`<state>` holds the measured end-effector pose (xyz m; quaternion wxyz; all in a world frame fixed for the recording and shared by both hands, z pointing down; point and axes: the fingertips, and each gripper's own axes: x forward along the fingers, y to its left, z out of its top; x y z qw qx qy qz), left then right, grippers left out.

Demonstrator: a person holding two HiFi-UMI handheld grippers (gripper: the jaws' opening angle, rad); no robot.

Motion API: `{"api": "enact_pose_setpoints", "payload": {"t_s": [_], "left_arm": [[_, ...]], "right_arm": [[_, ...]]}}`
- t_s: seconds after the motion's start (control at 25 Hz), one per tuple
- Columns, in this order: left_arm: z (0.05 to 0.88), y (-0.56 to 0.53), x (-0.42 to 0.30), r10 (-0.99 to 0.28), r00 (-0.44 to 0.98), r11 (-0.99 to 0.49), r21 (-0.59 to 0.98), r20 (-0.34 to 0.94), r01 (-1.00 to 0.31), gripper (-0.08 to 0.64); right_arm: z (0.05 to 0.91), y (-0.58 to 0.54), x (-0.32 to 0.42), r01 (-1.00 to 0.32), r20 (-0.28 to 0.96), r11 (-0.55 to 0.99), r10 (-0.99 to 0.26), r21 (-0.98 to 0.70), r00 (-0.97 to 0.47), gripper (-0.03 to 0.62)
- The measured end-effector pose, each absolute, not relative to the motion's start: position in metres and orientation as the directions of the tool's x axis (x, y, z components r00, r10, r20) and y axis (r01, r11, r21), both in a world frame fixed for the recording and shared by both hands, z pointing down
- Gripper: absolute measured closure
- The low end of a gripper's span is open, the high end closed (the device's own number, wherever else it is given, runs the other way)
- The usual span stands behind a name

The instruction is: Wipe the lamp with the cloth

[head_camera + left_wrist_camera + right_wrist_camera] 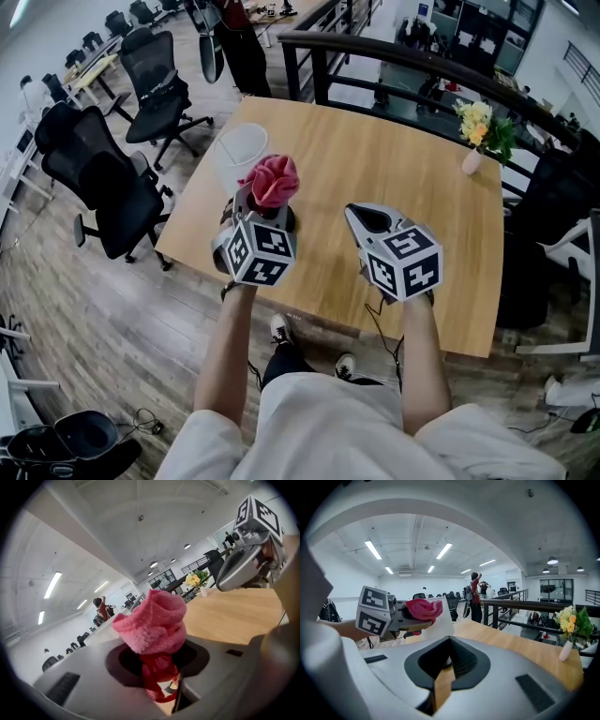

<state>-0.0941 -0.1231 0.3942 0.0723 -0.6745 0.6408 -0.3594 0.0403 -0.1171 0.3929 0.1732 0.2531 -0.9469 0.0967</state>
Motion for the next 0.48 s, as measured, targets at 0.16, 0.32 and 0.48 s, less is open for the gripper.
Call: {"api": "enact_pose_setpoints", "payload": {"t_s": [0.16, 0.32, 0.48], "left_arm": [[0.419, -0.12, -0.093, -0.898, -0.069, -0.199, -0.543, 0.434, -0.816, 0.387], [0.441, -0.118, -0.09, -0.878, -0.06, -0.227, -0.523, 0.475, -0.821, 0.387], [0.466, -0.114, -0.089, -0.848, -0.055, -0.25, -0.488, 0.527, -0.836, 0.387]], "right_arm": [[0.396, -0.116, 0.033, -0.497, 0.382, 0.863, -0.429, -0.096, -0.818, 0.601], [0.398, -0.116, 0.029, -0.483, 0.389, 0.871, -0.414, -0.093, -0.823, 0.601], [0.397, -0.118, 0.032, -0.48, 0.392, 0.873, -0.413, -0.086, -0.822, 0.6]]}}
